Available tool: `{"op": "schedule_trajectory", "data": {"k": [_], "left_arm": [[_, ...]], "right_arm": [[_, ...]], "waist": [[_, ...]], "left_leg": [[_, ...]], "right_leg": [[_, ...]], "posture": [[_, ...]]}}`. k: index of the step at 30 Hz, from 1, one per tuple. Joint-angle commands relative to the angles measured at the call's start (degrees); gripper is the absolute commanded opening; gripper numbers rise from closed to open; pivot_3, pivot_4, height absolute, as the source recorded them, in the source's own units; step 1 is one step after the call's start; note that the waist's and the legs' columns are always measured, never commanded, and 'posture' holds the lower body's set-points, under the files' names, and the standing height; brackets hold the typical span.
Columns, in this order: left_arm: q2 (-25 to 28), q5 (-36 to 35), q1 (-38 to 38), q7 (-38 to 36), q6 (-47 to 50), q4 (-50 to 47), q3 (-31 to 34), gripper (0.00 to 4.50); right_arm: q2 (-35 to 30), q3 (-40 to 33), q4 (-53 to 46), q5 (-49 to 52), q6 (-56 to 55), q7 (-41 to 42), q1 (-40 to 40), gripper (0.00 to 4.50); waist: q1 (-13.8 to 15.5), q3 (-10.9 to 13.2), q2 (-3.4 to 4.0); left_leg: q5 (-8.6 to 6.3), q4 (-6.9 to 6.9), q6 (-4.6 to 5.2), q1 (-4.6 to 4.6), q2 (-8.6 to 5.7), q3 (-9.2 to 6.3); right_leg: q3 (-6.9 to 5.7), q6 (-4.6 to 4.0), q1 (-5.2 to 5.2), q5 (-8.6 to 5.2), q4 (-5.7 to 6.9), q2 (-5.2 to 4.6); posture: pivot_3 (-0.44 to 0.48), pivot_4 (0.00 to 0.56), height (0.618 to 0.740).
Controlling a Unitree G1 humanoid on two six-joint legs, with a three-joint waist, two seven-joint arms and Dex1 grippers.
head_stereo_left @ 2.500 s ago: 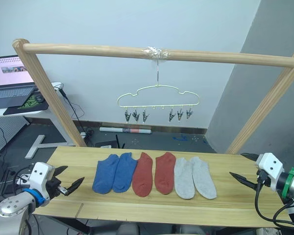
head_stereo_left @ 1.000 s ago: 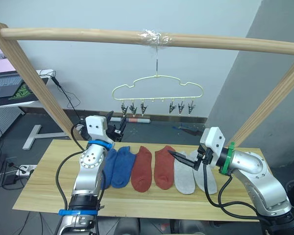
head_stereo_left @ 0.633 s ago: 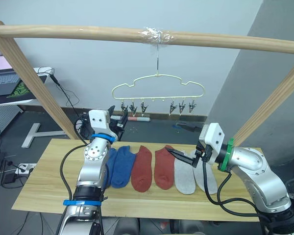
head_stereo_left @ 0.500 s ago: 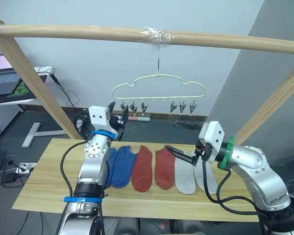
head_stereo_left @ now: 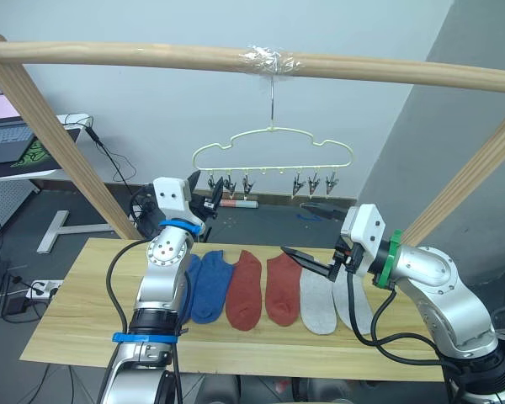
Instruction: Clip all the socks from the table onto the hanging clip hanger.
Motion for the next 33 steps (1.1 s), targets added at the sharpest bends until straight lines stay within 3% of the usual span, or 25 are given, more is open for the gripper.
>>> {"op": "schedule_trajectory", "data": {"k": [1, 30, 33], "left_arm": [[-0.36, 0.13, 0.03, 0.02, -0.60, -2.41, -0.54, 2.67], [-2.29, 0.29, -2.43, 2.19, 2.40, -1.77, -0.35, 2.67], [-2.25, 0.30, -2.48, 2.15, 2.10, -2.02, -0.40, 1.82]], "right_arm": [[-0.08, -1.10, -0.89, 1.24, -0.54, 0.06, -0.72, 4.50], [-0.48, -1.21, -1.36, 1.93, 0.18, -0.33, -1.22, 4.50], [-0.38, -1.11, -1.39, 1.91, 0.05, -0.38, -1.11, 4.50]], "waist": [[0.00, 0.00, 0.00], [0.00, 0.00, 0.00], [-0.01, 0.00, 0.00]], "left_leg": [[0.00, 0.00, 0.00, -0.01, 0.00, 0.00], [0.00, 0.01, 0.00, -0.04, -0.01, 0.01], [0.00, 0.01, 0.00, -0.03, -0.01, 0.01]], "right_leg": [[0.00, 0.01, 0.00, 0.01, -0.02, 0.00], [0.01, -0.09, 0.01, 0.12, -0.07, -0.01], [0.01, -0.09, 0.01, 0.12, -0.07, -0.01]], "posture": [[0.009, 0.118, 0.710], [0.007, 0.117, 0.710], [0.006, 0.117, 0.710]]}}
